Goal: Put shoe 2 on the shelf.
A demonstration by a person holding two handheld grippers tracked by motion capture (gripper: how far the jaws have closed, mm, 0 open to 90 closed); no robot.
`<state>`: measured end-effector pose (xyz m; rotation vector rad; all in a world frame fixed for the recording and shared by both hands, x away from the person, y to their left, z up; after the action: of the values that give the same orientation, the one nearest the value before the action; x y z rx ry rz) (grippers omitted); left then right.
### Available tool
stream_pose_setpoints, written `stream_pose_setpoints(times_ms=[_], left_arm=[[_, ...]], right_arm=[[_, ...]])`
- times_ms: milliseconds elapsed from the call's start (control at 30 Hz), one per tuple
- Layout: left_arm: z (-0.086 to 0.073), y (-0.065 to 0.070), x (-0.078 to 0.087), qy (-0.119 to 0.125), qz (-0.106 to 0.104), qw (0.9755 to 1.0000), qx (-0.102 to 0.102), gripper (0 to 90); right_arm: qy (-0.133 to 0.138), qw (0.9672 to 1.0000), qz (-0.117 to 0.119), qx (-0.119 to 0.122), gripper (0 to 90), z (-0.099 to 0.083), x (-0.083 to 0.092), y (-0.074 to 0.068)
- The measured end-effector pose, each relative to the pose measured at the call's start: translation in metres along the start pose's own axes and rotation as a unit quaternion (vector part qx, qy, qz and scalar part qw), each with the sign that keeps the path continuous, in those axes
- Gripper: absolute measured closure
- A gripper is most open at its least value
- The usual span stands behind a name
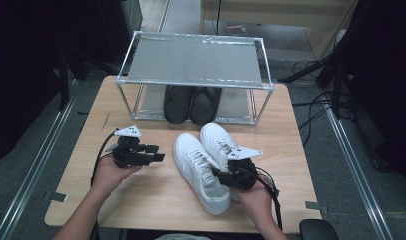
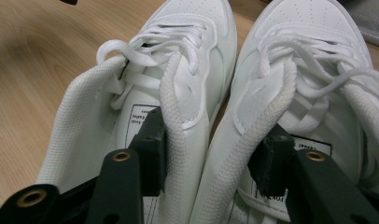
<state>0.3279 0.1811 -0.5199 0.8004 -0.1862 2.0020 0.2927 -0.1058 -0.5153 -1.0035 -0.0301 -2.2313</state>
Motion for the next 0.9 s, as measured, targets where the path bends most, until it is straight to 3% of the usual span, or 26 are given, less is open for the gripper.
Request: stream_pose_setpoints(times_ms=[300, 600, 900], left_arm=[[0.000, -0.006, 0.002, 0.009, 0.006, 0.9999, 0.009, 50.8], [-0.002, -0.010, 0.006, 0.016, 0.010, 0.9997, 0.013, 50.8], [-0.003, -0.012, 0.007, 0.011, 0.013, 0.9997, 0.016, 50.4]], right_arm=[[0.006, 0.9999, -0.003, 0.011, 69.0, 0.002, 0.001, 0.000], [-0.005, 0.9997, 0.016, -0.019, 72.5, 0.005, 0.003, 0.004], [-0.013, 0.9993, 0.027, -0.022, 73.3, 0.005, 0.010, 0.008]])
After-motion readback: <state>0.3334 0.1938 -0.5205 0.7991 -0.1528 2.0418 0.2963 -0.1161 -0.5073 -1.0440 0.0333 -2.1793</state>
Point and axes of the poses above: each handheld gripper's, and its own axes: x roughly backward along the jaws, z roughly out of its top, y roughly to its right, the point moved 5 cm from there along -x, roughly forward along the jaws, and after that the axes turned 11 degrees about -x, right-handed, at the moved point
